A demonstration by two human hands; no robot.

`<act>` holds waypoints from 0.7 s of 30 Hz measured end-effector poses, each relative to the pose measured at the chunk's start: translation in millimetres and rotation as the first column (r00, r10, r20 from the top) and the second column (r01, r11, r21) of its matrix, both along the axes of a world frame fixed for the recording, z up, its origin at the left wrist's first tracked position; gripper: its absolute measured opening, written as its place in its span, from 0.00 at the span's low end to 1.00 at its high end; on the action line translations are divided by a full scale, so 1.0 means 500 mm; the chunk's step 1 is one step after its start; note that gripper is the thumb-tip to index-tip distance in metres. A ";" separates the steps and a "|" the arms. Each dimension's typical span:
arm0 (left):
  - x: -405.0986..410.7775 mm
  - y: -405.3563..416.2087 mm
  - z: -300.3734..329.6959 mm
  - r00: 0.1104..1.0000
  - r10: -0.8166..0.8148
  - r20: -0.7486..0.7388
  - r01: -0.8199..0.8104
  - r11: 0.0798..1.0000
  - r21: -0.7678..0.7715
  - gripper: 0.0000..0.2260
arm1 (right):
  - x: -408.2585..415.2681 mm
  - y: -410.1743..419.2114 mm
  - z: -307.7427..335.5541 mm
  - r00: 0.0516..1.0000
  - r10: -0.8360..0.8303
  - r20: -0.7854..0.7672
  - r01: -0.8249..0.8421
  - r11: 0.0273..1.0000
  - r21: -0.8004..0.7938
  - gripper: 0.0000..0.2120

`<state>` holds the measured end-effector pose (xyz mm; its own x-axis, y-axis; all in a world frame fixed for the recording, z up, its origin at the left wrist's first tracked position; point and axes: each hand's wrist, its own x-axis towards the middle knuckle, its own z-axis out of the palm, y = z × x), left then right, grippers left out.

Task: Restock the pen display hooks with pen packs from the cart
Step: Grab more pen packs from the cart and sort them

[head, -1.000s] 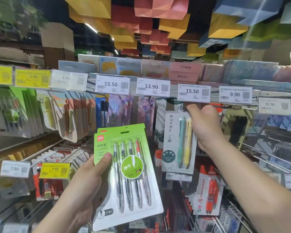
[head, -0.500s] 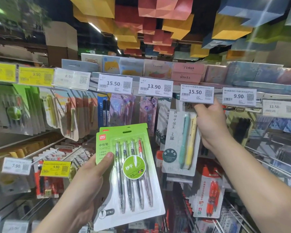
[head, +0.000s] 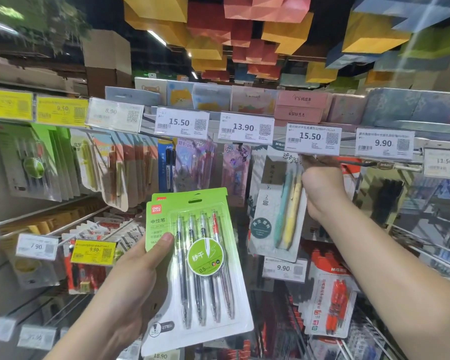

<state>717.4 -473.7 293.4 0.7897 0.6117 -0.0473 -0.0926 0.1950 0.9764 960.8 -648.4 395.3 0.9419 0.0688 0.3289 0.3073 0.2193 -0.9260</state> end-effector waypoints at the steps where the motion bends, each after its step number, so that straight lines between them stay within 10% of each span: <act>1: -0.004 0.001 -0.001 1.000 0.011 0.004 -0.011 1.000 0.005 0.19 | 0.001 0.004 0.001 1.000 -0.008 -0.025 0.008 1.000 -0.010 0.11; 14: -0.071 0.013 -0.010 0.990 0.142 0.009 -0.142 0.990 0.003 0.05 | 0.108 0.057 -0.013 0.979 0.002 -0.203 0.002 1.000 0.021 0.08; 19: -0.100 0.008 -0.003 0.986 0.169 0.011 -0.169 0.985 0.033 0.07 | 0.041 0.065 -0.006 0.966 -0.237 -0.099 0.238 0.971 -0.001 0.06; 21: -0.110 0.007 0.000 0.984 0.179 0.017 -0.179 0.983 0.048 0.06 | 0.027 0.072 -0.031 0.945 -0.326 0.006 0.322 0.930 -0.178 0.25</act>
<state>662.4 -470.3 293.3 0.6677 0.7444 -0.0044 -0.1341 0.1261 0.9829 974.5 -612.3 379.7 0.9298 -0.1868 0.3170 0.3125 -0.0540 -0.9484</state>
